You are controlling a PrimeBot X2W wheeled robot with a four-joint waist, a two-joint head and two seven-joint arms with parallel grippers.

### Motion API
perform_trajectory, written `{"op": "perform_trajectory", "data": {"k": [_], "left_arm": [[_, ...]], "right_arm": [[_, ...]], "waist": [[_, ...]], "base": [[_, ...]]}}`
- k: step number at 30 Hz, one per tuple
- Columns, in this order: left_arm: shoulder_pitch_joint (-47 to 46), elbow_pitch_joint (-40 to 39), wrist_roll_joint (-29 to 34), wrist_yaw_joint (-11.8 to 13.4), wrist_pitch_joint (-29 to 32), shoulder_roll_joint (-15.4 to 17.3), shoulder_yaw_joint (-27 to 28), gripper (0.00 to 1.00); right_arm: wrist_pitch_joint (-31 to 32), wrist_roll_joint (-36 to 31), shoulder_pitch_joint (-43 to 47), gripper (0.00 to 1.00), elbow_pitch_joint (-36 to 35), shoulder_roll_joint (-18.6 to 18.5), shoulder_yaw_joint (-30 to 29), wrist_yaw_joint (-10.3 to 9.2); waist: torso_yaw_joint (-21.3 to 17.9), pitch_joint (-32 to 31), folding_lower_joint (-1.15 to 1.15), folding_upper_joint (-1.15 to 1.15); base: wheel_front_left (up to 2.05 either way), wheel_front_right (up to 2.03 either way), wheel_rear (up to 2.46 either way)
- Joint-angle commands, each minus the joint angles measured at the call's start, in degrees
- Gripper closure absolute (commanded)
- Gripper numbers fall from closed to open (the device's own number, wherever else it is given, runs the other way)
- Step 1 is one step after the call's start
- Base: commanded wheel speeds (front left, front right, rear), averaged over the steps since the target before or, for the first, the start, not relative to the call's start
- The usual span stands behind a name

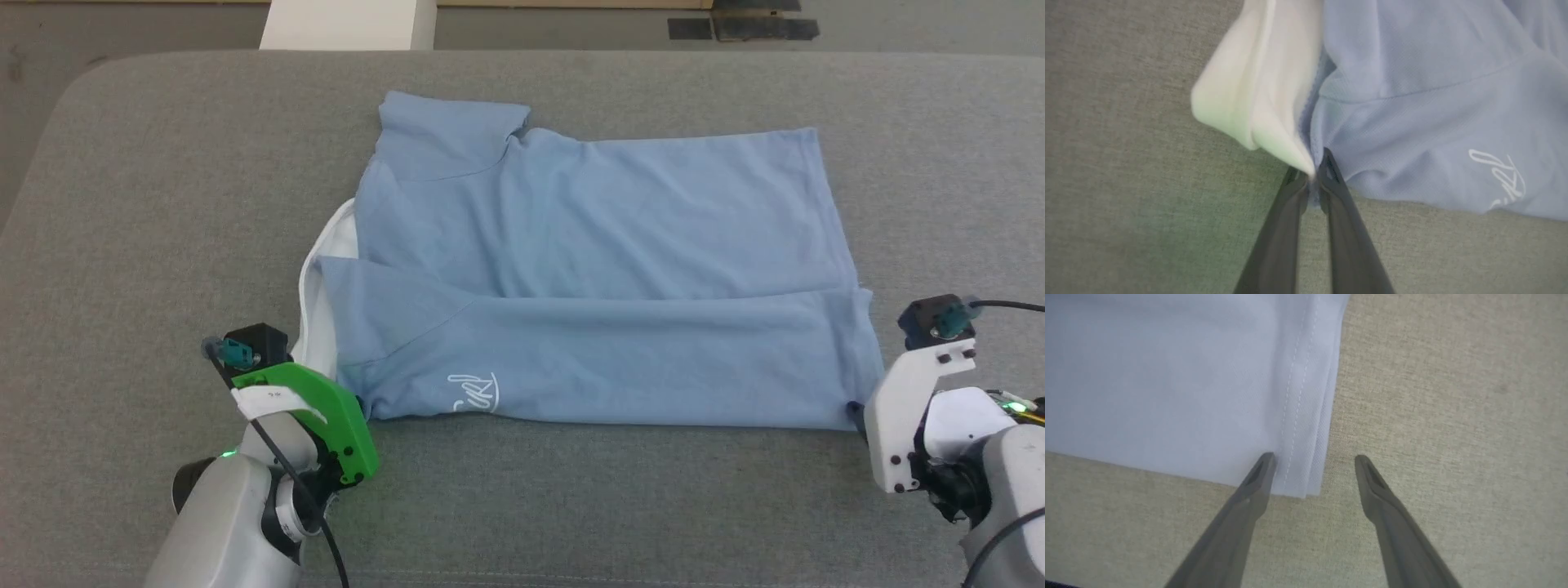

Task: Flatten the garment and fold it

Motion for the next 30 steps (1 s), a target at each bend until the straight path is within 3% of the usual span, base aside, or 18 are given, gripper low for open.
{"op": "perform_trajectory", "data": {"k": [1, 7, 8, 9, 10, 23, 30], "left_arm": [[0.52, -0.64, -0.67, 0.13, -0.41, -0.31, -0.02, 1.0], [0.55, -2.73, -0.51, 0.44, -1.01, -0.23, -0.11, 1.0], [0.58, -2.99, -0.45, 0.49, -1.09, -0.18, -0.14, 1.0], [0.67, -3.27, -0.5, 0.52, -1.19, -0.17, -0.11, 1.0], [0.79, -3.42, -0.53, 0.55, -1.22, -0.14, -0.1, 1.0], [3.02, -5.28, -2.43, 1.04, -3.14, 0.23, 2.08, 1.0], [6.58, -8.87, -3.21, 2.02, -3.17, 1.55, 3.58, 1.0]], "right_arm": [[0.92, -0.5, -1.06, 0.0, 0.71, -0.19, 0.77, -0.09], [4.37, 0.34, -1.95, 0.0, 3.74, -0.78, 3.9, -0.09], [5.11, 0.83, -1.95, 0.22, 4.15, -0.79, 3.92, -0.09], [5.56, 1.35, -2.02, 0.84, 4.34, -0.88, 4.11, -0.09], [5.66, 1.73, -2.07, 1.0, 4.38, -0.99, 4.19, -0.09], [0.55, 7.28, -2.59, 1.0, 0.16, -1.03, -2.2, -0.09], [2.42, 8.84, 2.43, 1.0, -4.66, -2.27, -4.52, -0.09]], "waist": [[1.04, 1.13, 0.0, 0.0], [1.98, 1.98, 0.0, 0.0], [2.07, 2.0, 0.0, 0.0], [2.14, 1.94, 0.0, 0.0], [2.15, 1.84, 0.0, 0.0], [1.35, -3.06, 0.0, 0.0], [0.91, -5.51, 0.0, 0.0]], "base": [[0.0, 0.0, 0.0], [0.0, 0.0, 0.0], [0.0, 0.0, 0.0], [0.0, 0.0, 0.0], [0.0, 0.0, 0.0], [0.0, 0.0, 0.0], [0.0, 0.0, 0.0]]}}
